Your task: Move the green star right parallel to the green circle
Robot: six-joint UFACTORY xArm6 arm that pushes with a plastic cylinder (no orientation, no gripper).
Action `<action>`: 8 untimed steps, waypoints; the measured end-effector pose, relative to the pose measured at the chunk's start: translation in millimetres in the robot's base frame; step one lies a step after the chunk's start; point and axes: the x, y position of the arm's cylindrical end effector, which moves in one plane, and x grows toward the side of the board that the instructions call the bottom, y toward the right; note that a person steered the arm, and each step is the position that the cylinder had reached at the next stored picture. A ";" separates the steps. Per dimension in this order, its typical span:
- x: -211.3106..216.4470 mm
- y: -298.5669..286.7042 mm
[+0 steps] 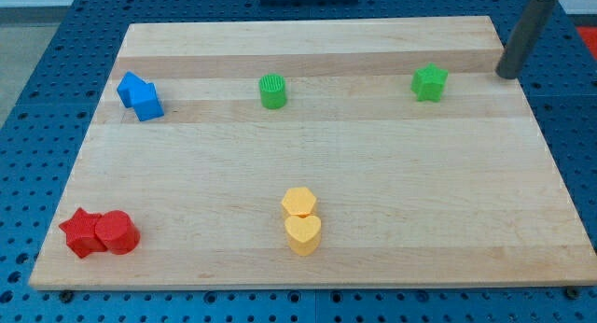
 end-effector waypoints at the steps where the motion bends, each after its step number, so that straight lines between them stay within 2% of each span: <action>1: 0.0 -28.2; 7: 32.0 -108.3; 8: 32.0 -92.6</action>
